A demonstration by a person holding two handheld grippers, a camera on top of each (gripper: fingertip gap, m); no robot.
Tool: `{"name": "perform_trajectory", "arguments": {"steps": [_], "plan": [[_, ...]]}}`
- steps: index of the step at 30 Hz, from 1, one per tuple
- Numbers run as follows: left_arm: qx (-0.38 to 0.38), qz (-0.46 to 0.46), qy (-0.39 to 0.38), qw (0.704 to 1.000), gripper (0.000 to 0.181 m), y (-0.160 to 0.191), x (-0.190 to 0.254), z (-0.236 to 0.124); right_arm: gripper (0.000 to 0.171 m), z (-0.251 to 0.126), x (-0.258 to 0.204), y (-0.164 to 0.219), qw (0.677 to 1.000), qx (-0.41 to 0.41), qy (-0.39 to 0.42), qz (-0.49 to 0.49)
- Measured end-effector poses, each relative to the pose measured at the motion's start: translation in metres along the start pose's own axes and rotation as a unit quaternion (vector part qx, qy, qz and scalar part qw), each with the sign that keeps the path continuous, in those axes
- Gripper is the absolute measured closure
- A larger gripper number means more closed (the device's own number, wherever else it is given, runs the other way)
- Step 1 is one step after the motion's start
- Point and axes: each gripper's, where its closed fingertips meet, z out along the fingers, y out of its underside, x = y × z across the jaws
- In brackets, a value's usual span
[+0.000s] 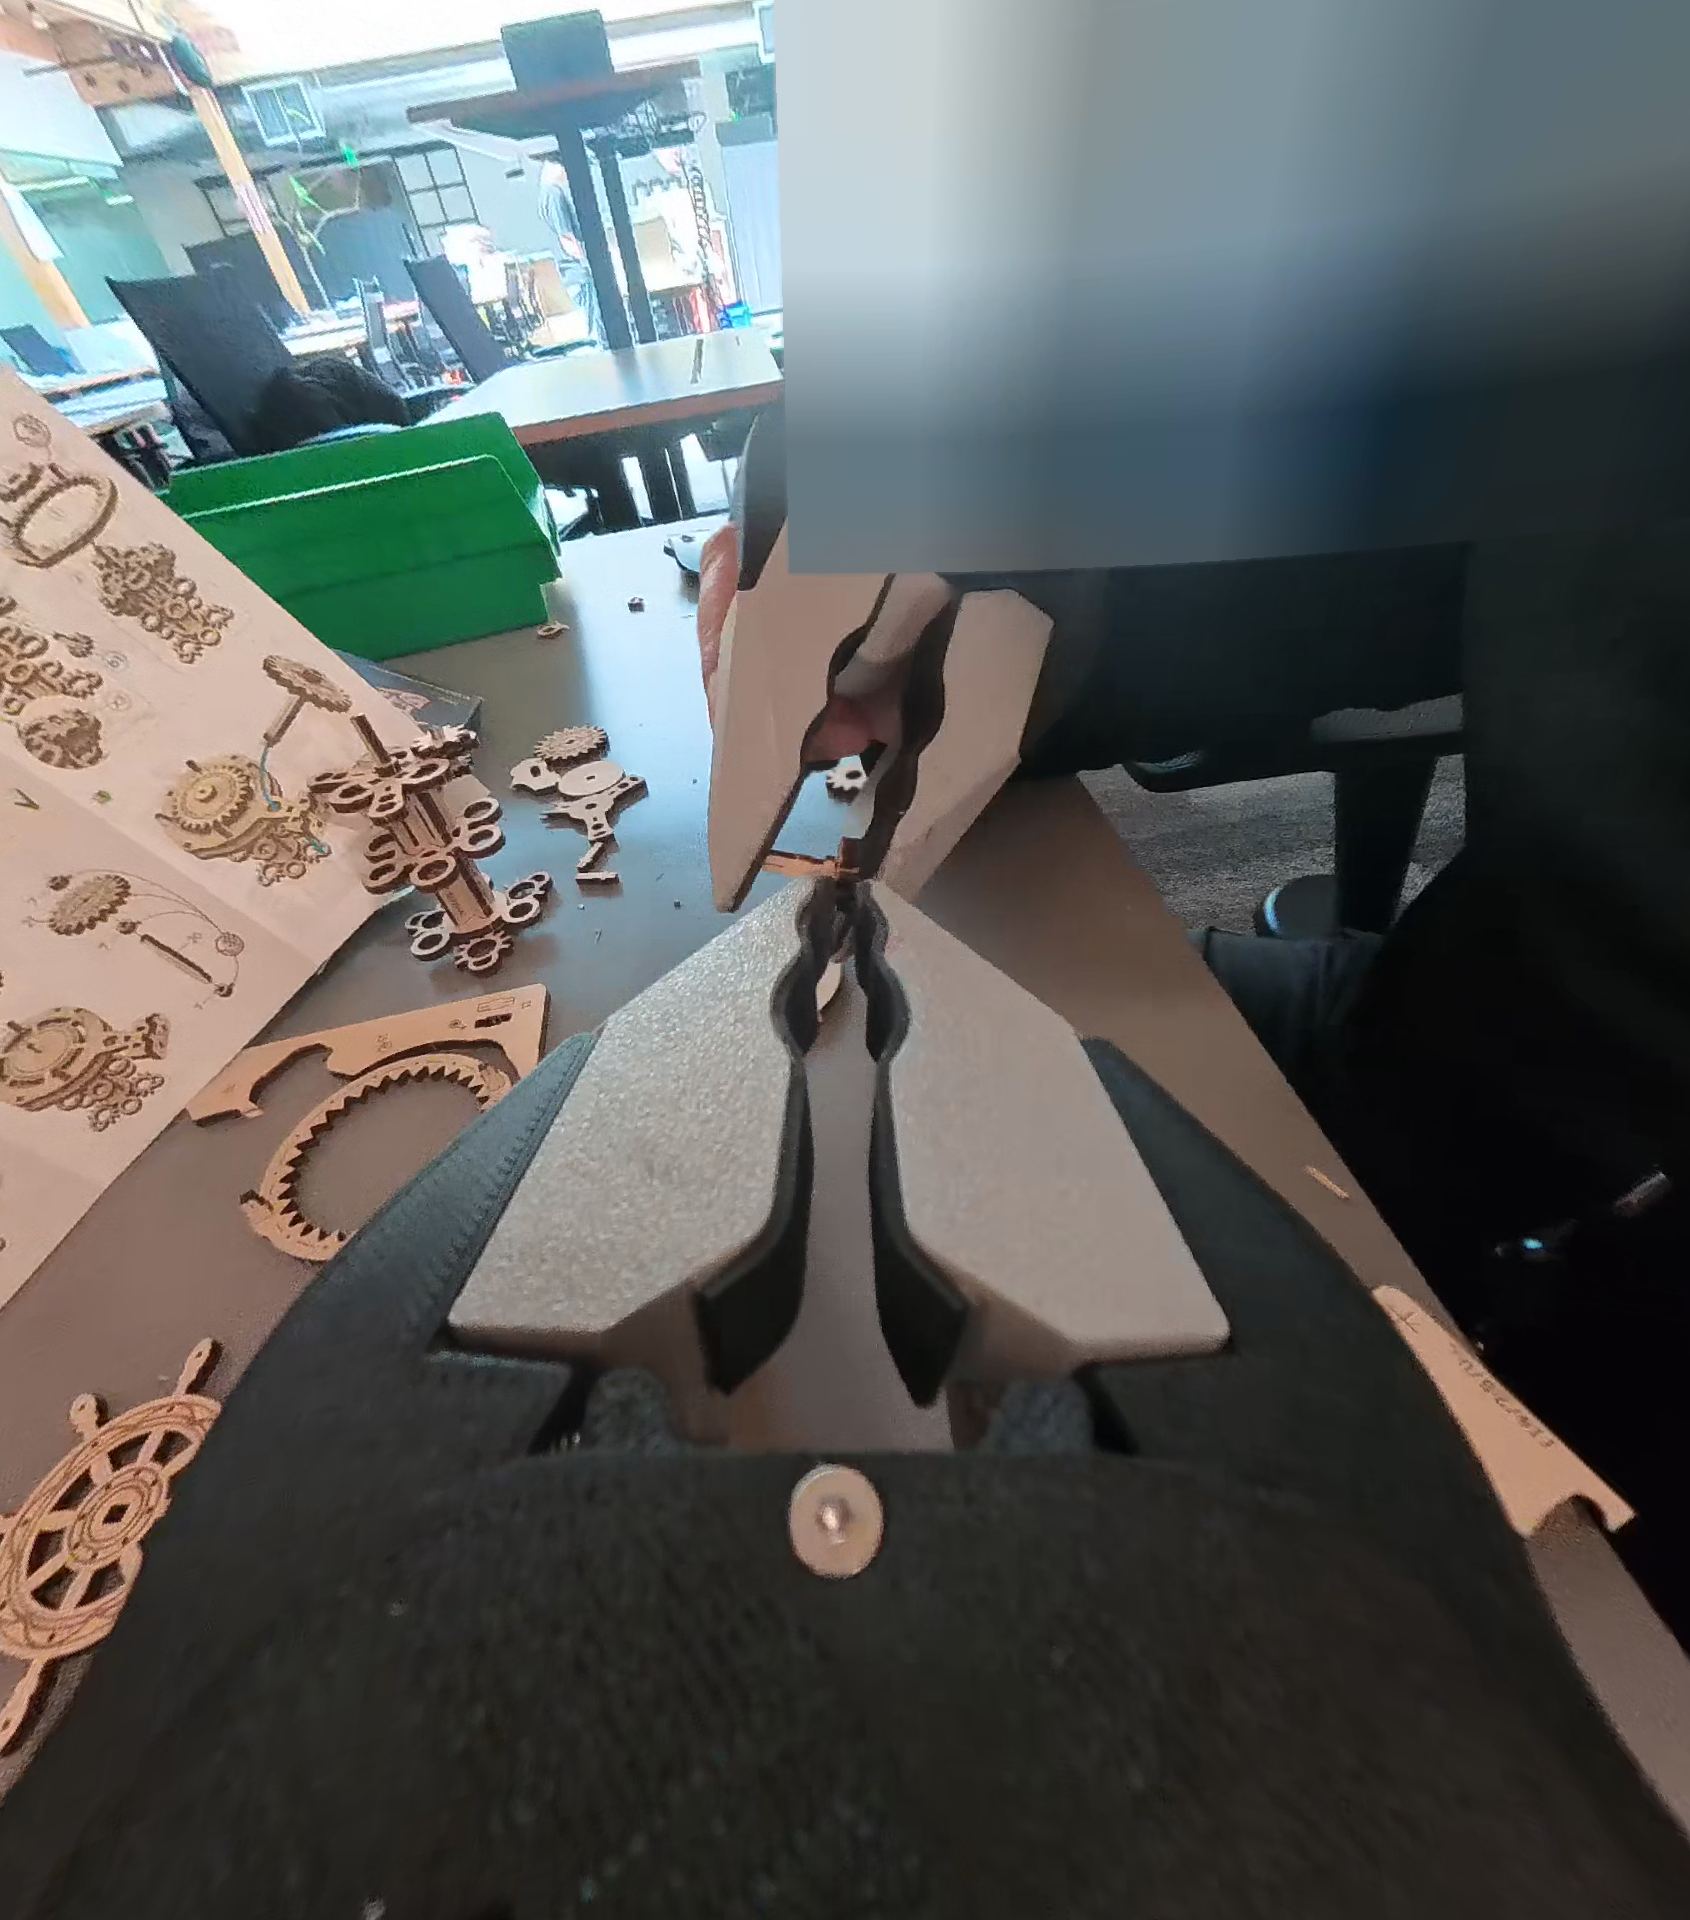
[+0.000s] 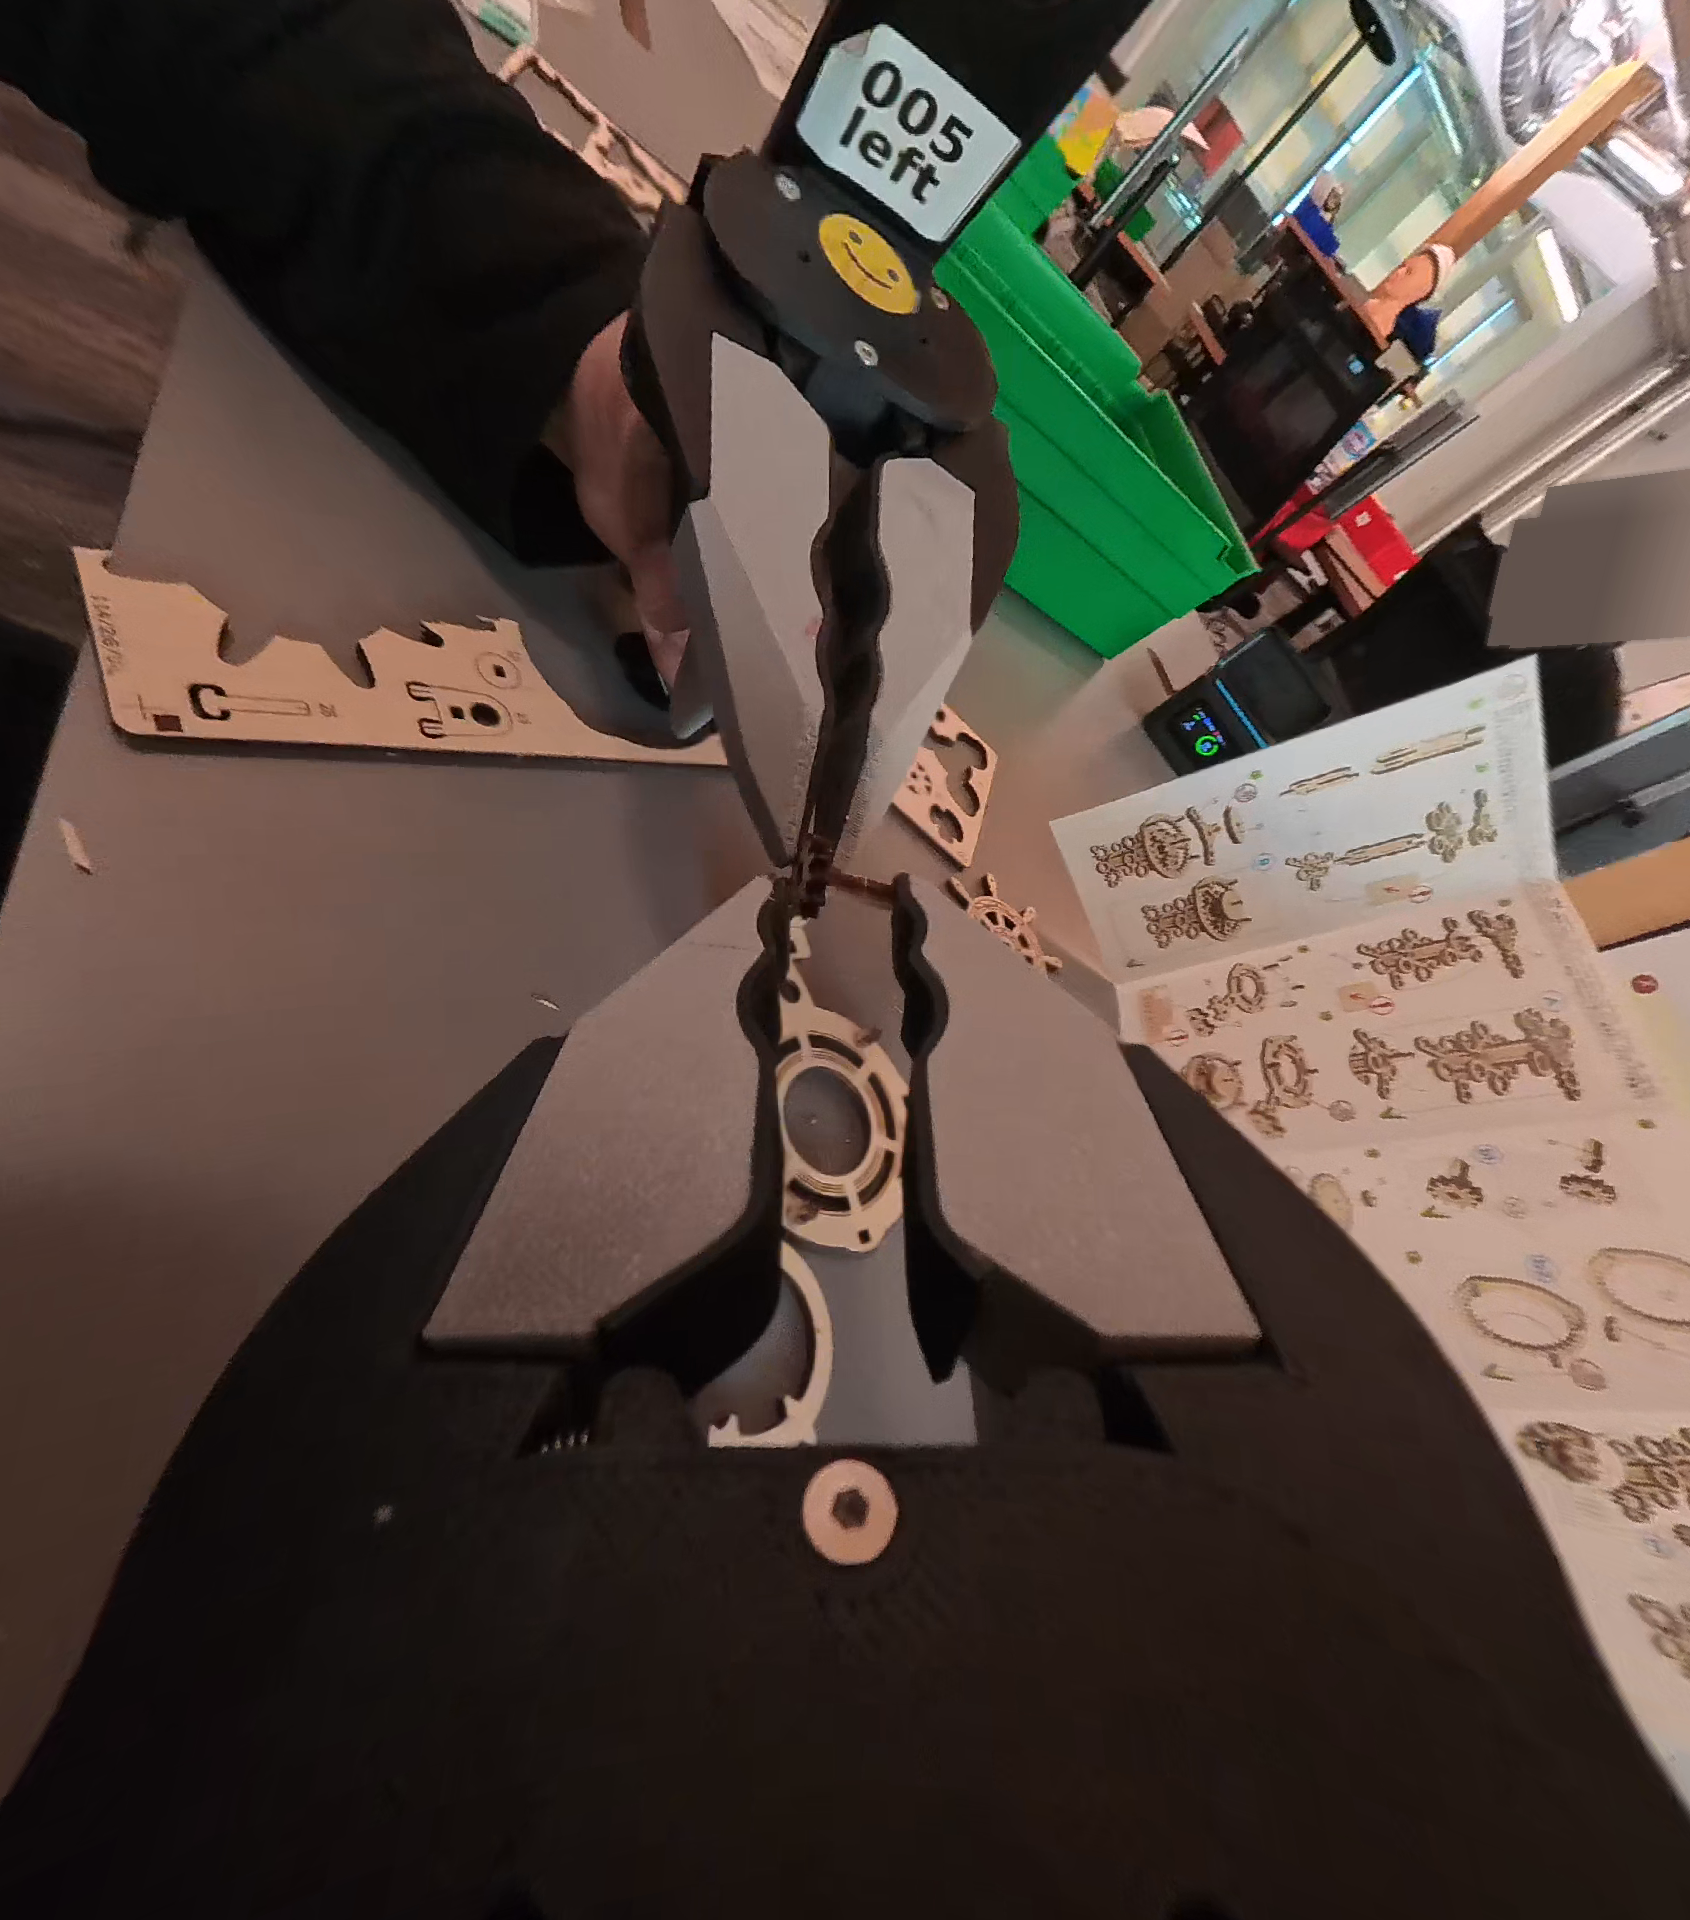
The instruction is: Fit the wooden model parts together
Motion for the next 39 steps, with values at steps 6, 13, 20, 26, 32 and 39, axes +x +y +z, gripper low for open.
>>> {"name": "perform_trajectory", "arguments": {"steps": [6, 13, 20, 26, 32, 39], "plan": [[0.001, -0.041, 0.024, 0.999, 0.181, 0.0, 0.002, -0.001, 0.156, 0.0, -0.002, -0.003, 1.0, 0.016, -0.005, 0.003], [-0.002, -0.066, 0.027, 0.997, 0.181, 0.001, 0.002, 0.001, 0.156, -0.004, -0.003, -0.002, 0.994, 0.05, -0.059, 0.072], [0.008, -0.137, 0.032, 0.99, 0.181, 0.0, -0.006, 0.003, 0.155, -0.001, -0.003, 0.004, 0.942, 0.064, -0.166, 0.286], [0.034, -0.217, 0.043, 0.975, 0.181, -0.004, -0.012, 0.004, 0.155, -0.003, 0.002, 0.004, 0.918, 0.077, -0.186, 0.342], [0.028, -0.214, 0.04, 0.976, 0.181, -0.003, -0.013, 0.004, 0.155, -0.002, 0.001, 0.004, 0.909, 0.077, -0.197, 0.359], [0.029, -0.213, 0.03, 0.976, 0.181, -0.003, -0.015, 0.005, 0.155, -0.003, 0.004, 0.004, 0.9, 0.085, -0.199, 0.378]]}}
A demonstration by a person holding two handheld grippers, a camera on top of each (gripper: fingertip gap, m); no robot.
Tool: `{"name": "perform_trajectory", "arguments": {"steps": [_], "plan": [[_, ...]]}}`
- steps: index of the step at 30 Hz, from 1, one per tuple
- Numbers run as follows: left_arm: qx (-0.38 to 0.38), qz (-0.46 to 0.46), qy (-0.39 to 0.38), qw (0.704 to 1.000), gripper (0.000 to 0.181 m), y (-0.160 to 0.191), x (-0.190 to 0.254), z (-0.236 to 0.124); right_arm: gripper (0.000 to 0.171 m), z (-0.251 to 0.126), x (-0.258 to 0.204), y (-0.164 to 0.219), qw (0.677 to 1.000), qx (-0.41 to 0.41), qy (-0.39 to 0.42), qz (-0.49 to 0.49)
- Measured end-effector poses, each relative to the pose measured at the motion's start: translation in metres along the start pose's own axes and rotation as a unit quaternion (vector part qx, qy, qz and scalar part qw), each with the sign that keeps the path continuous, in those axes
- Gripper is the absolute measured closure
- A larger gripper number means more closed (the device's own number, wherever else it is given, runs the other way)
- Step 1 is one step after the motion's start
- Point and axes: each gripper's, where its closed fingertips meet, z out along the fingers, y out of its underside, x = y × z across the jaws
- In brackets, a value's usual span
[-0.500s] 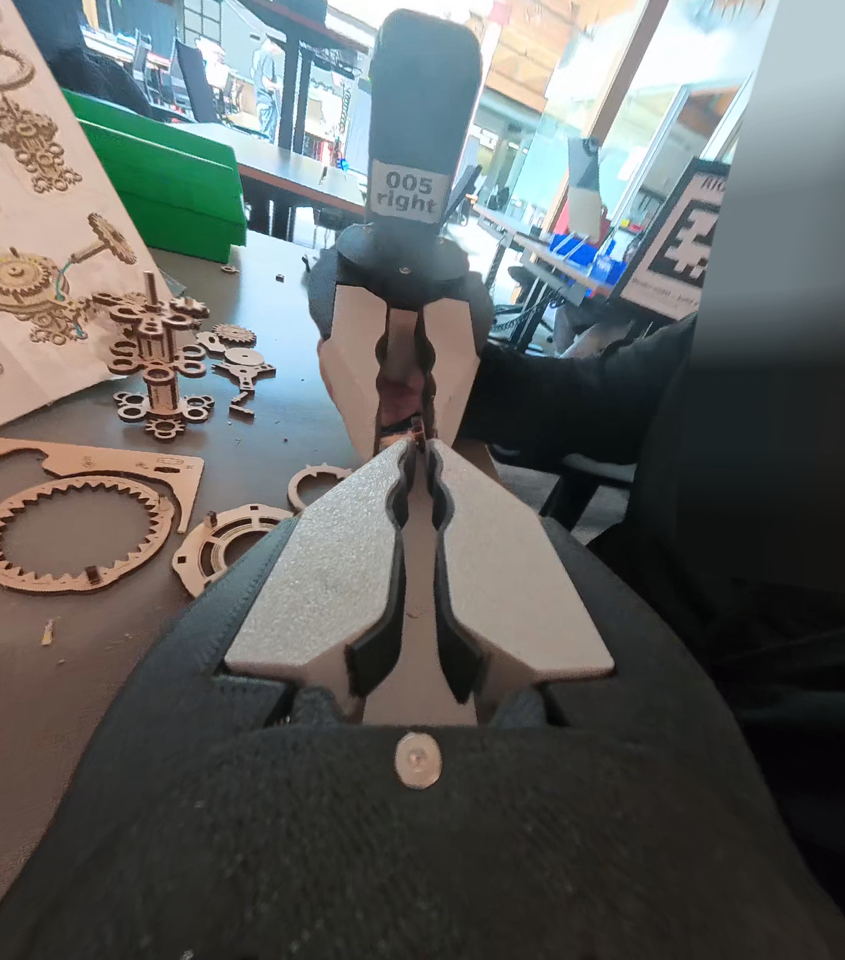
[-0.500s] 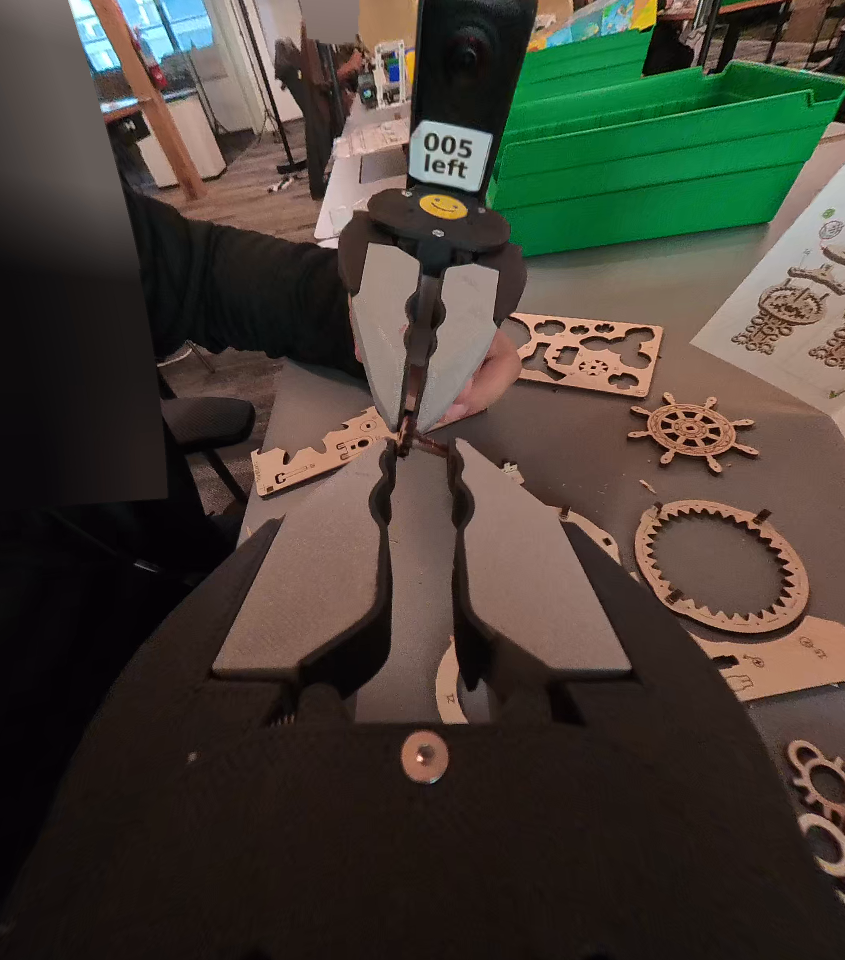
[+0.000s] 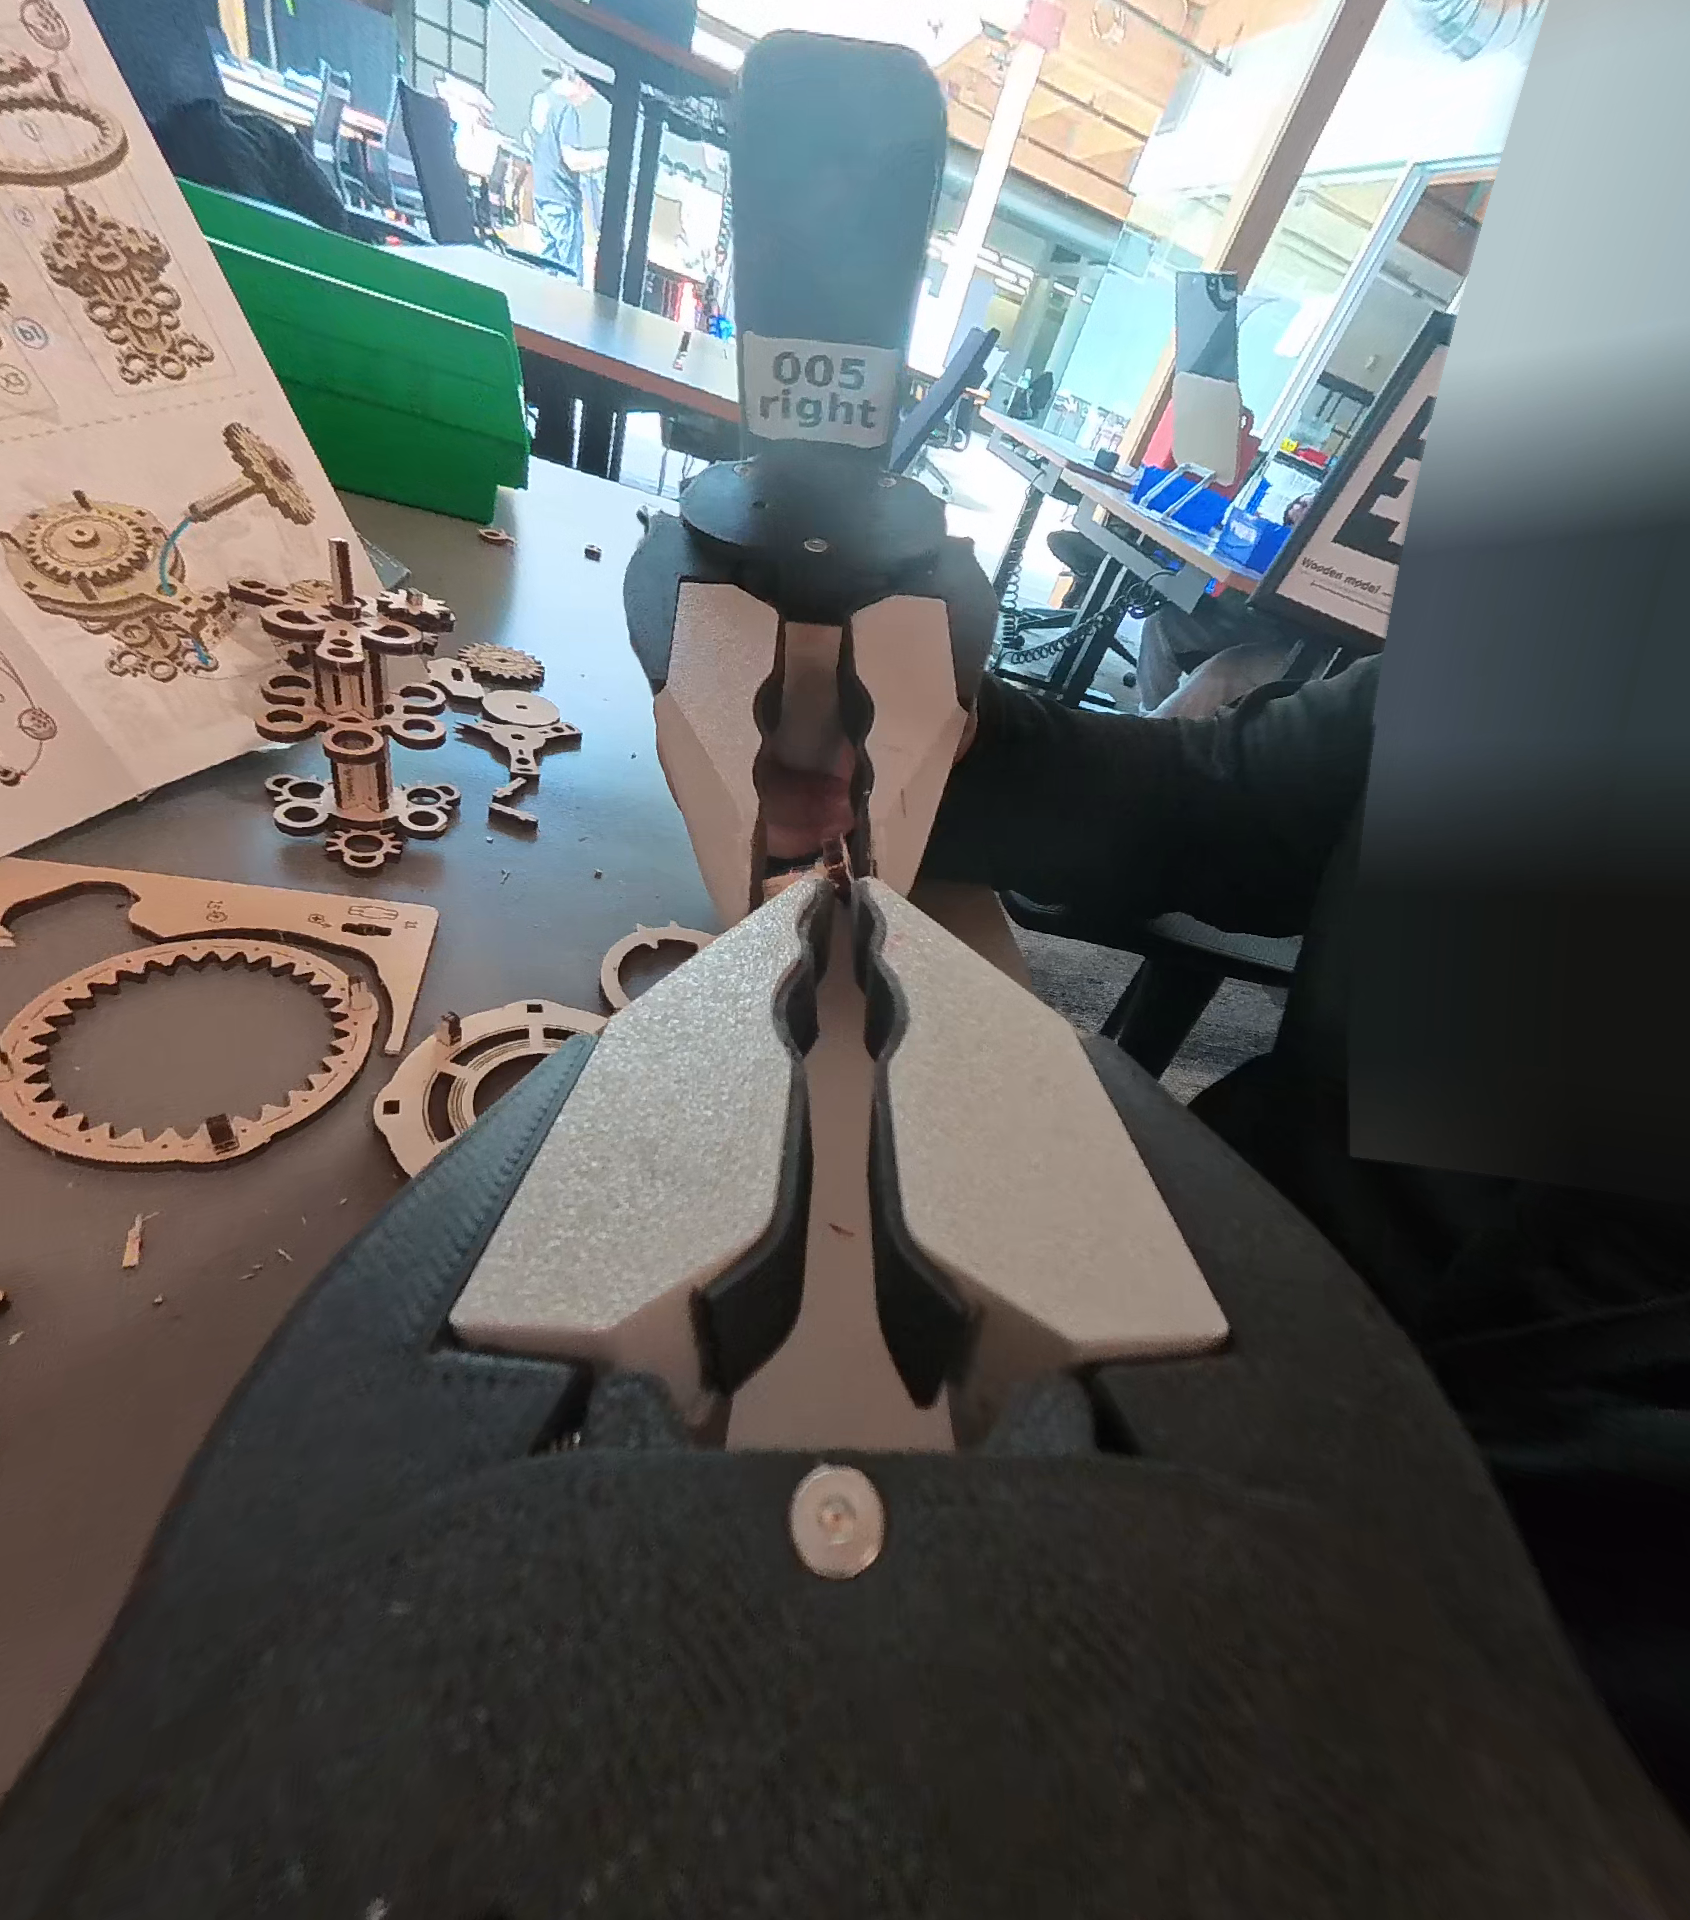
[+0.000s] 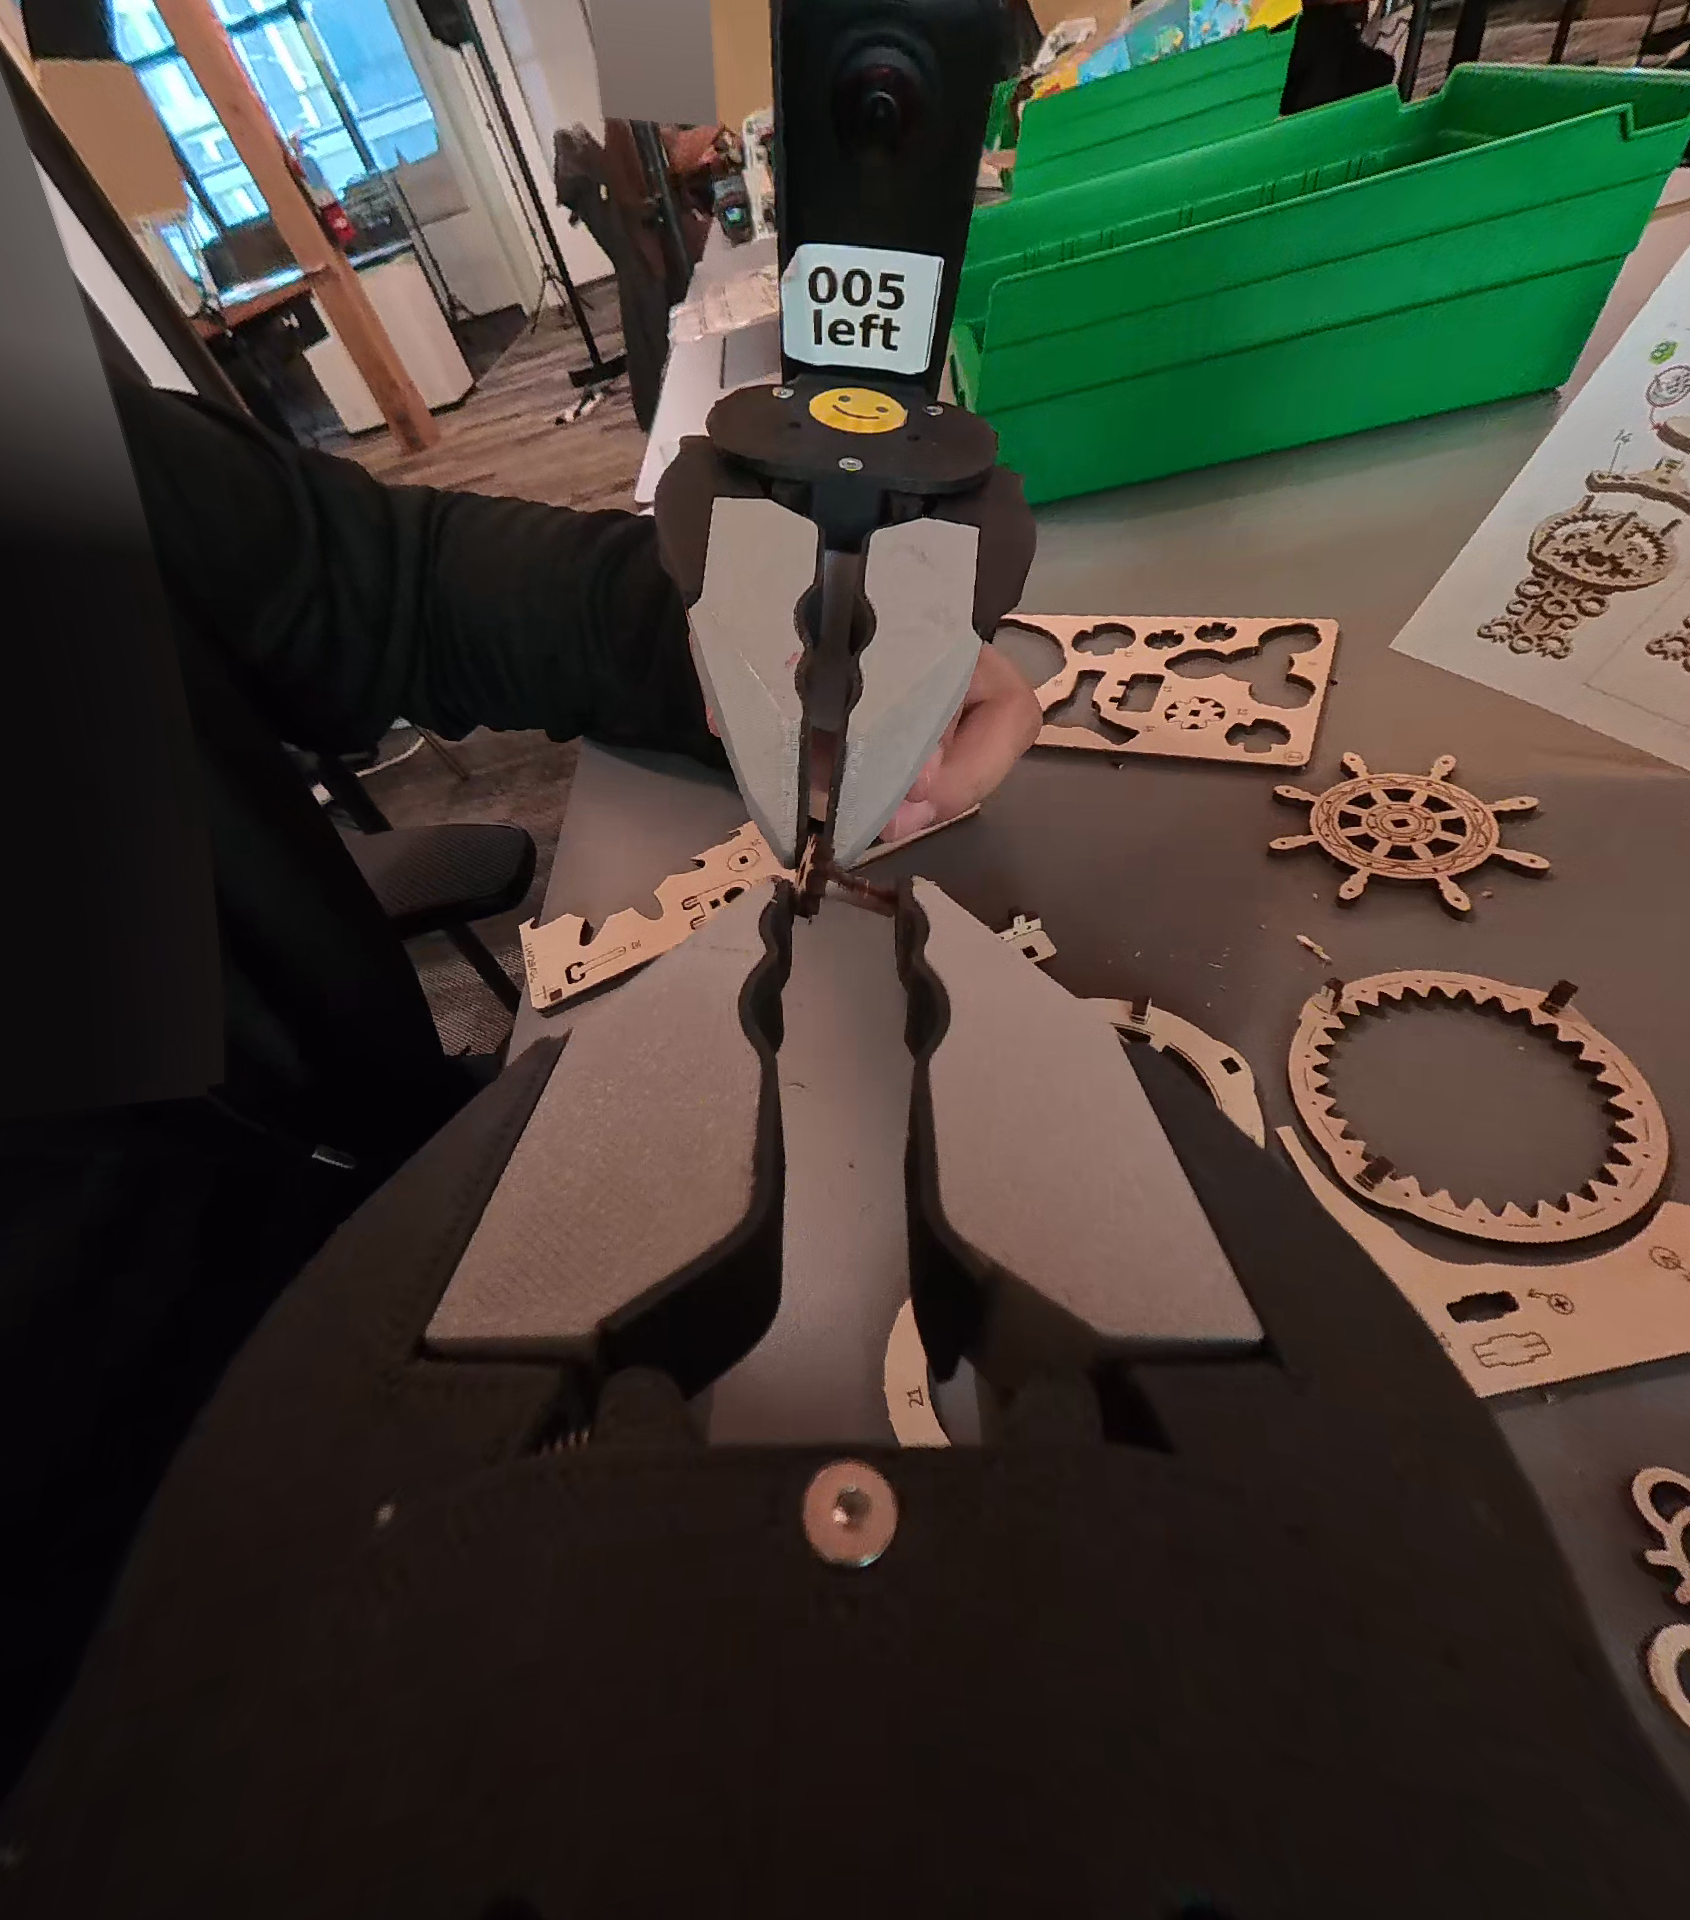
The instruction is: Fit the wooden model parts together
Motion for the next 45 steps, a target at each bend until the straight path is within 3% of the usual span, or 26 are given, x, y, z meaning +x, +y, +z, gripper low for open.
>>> {"name": "perform_trajectory", "arguments": {"steps": [16, 23, 25, 29, 35, 45], "plan": [[0.004, 0.037, 0.004, 0.999, 0.181, -0.001, 0.006, 0.0, 0.155, -0.006, -0.009, -0.017, 0.994, 0.064, -0.06, 0.061], [0.016, 0.065, -0.017, 0.998, 0.181, -0.005, 0.002, -0.001, 0.151, -0.006, -0.005, -0.018, 0.996, 0.067, -0.039, 0.042], [0.016, 0.104, -0.035, 0.994, 0.181, -0.006, 0.002, -0.001, 0.137, -0.006, -0.004, -0.02, 0.998, 0.064, -0.02, 0.01], [0.009, 0.213, -0.082, 0.974, 0.181, -0.007, 0.002, -0.002, 0.139, -0.006, -0.002, -0.017, 0.992, 0.04, 0.051, -0.106], [-0.03, 0.377, -0.147, 0.914, 0.181, 0.0, 0.001, 0.0, 0.143, -0.004, -0.005, -0.02, 0.961, 0.021, 0.135, -0.242], [-0.031, 0.38, -0.152, 0.912, 0.181, 0.0, 0.001, 0.0, 0.15, -0.002, -0.004, -0.011, 0.945, -0.011, 0.152, -0.289]]}}
